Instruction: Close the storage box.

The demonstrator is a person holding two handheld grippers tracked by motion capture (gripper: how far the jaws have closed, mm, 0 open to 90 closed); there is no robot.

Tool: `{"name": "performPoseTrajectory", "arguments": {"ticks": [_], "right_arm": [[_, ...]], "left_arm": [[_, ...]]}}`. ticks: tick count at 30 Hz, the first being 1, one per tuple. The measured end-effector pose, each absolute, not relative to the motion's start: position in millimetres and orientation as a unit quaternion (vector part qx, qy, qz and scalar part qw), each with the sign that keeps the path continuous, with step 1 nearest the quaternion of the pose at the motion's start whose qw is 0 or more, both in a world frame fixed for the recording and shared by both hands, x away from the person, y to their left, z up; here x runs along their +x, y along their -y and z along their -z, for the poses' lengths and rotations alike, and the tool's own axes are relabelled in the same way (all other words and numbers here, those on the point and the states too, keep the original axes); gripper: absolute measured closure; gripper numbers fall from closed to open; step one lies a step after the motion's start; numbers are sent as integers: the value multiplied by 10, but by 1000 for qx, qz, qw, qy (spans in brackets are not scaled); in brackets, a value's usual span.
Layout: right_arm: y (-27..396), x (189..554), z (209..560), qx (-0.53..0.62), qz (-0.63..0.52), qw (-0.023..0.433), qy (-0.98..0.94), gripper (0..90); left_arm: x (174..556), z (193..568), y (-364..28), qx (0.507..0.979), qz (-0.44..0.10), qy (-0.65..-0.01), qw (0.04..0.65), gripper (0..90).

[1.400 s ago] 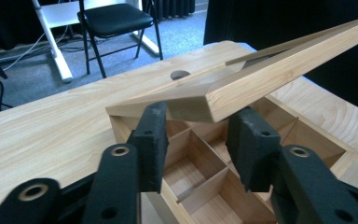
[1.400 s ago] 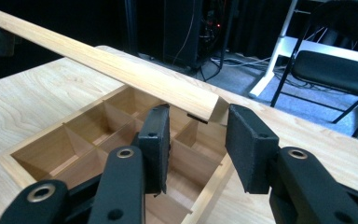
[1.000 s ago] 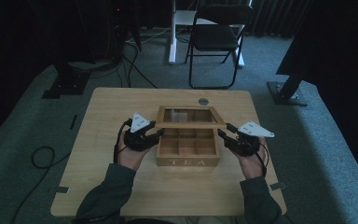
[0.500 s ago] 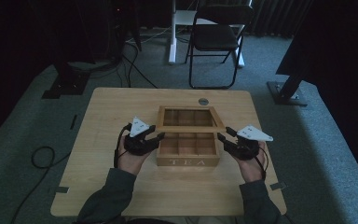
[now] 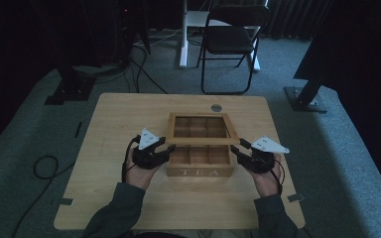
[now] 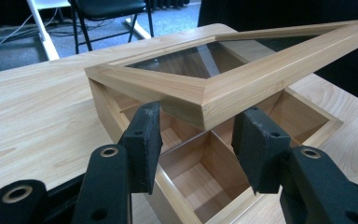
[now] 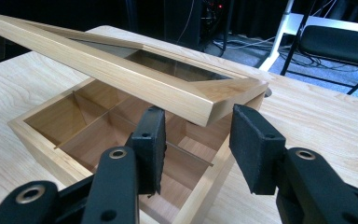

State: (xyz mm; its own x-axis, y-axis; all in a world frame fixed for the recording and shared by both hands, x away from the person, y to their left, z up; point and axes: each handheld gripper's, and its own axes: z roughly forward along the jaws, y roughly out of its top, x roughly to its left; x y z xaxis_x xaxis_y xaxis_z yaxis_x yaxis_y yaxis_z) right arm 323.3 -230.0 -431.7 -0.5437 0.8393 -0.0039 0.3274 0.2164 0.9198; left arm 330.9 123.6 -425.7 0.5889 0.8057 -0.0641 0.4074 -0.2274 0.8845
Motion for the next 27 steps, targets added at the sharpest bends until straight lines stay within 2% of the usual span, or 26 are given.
{"name": "performPoseTrajectory", "arguments": {"ticks": [27], "right_arm": [[2296, 3179, 4480, 402, -479, 250, -739, 546]], "left_arm": [[3259, 4411, -1226, 764, -201, -405, 461, 511]]}}
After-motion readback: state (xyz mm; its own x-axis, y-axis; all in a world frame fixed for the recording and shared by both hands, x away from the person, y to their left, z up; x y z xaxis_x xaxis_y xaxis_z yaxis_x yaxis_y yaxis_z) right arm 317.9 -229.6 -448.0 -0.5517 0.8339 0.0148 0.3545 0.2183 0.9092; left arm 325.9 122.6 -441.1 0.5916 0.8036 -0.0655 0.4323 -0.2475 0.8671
